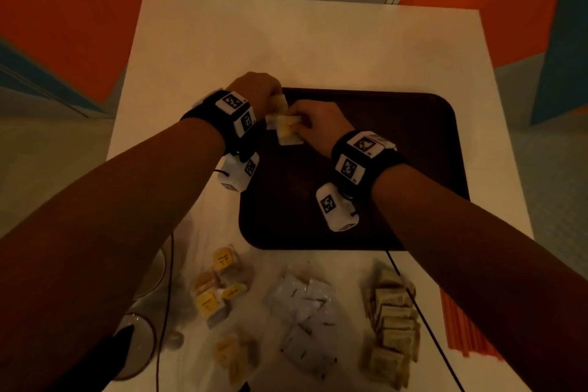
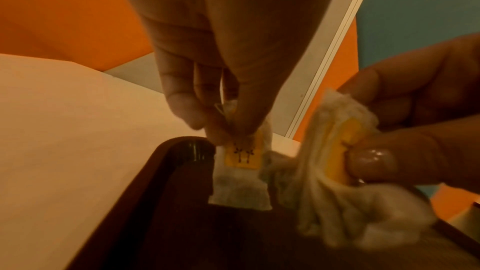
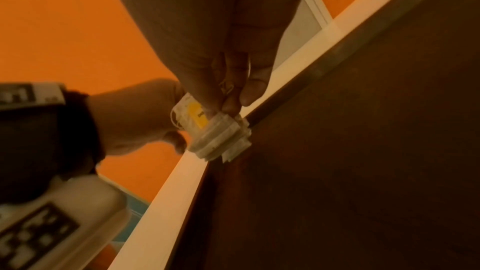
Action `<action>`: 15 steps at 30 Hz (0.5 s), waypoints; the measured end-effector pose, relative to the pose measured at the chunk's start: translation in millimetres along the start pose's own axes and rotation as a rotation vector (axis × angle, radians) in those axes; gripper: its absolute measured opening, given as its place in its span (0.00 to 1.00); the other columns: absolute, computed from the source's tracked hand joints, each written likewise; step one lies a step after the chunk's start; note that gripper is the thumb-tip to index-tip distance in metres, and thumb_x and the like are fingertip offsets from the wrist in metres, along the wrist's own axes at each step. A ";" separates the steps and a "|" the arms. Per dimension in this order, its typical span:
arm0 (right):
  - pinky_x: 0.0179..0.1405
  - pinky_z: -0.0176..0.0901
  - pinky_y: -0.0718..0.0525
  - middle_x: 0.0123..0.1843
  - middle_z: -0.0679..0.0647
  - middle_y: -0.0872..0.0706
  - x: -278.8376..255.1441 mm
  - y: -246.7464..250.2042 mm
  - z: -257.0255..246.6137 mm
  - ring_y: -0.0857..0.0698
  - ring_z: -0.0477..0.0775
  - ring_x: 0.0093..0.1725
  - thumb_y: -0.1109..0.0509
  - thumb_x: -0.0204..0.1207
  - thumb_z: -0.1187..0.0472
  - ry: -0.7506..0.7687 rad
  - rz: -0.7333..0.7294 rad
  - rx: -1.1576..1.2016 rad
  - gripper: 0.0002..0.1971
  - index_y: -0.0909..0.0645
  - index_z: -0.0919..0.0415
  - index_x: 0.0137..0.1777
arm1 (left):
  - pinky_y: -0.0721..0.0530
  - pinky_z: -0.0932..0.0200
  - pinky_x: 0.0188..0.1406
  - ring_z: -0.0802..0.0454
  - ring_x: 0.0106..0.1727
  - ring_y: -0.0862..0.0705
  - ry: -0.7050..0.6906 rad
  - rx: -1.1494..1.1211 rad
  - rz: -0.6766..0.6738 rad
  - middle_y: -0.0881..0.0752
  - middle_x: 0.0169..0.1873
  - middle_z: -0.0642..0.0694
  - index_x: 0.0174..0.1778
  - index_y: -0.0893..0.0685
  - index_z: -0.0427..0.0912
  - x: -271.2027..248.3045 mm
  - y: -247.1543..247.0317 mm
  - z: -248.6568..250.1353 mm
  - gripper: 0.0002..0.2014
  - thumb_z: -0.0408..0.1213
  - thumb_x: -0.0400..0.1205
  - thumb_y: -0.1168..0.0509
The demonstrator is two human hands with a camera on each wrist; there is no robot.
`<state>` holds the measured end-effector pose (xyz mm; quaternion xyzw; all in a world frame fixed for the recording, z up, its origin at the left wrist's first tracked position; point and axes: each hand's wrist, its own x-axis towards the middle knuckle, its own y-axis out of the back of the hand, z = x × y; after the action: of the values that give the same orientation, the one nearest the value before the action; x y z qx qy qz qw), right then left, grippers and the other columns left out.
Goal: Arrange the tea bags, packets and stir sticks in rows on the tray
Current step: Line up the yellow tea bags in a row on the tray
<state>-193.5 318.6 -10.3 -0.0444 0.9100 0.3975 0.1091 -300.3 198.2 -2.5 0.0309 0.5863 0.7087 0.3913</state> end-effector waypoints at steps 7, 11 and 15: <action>0.55 0.49 0.19 0.58 0.64 0.16 27.2 -17.9 1.6 0.17 0.61 0.57 0.36 0.76 0.68 -0.021 0.005 0.043 0.14 0.20 0.63 0.61 | 0.23 0.48 0.51 0.36 0.55 0.19 -0.040 -0.023 0.007 0.16 0.56 0.35 0.57 0.18 0.37 18.9 1.0 -6.4 0.13 0.39 0.82 0.41; 0.56 0.44 0.21 0.60 0.63 0.15 36.1 -25.6 3.4 0.17 0.60 0.59 0.38 0.77 0.67 -0.042 0.018 0.053 0.14 0.19 0.61 0.61 | 0.25 0.52 0.52 0.38 0.56 0.19 -0.069 -0.106 0.027 0.16 0.57 0.35 0.57 0.18 0.35 19.4 -1.7 -13.9 0.15 0.41 0.82 0.40; 0.59 0.38 0.24 0.63 0.60 0.17 38.8 -35.5 7.7 0.19 0.58 0.62 0.38 0.77 0.67 -0.045 0.042 0.100 0.16 0.21 0.60 0.64 | 0.25 0.55 0.56 0.40 0.59 0.20 -0.073 -0.213 0.109 0.18 0.60 0.37 0.60 0.18 0.38 15.0 -2.6 -20.7 0.14 0.39 0.80 0.37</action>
<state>-224.1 300.3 -49.8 -0.0107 0.9267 0.3548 0.1230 -319.7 190.4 -17.4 0.0466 0.4904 0.7857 0.3742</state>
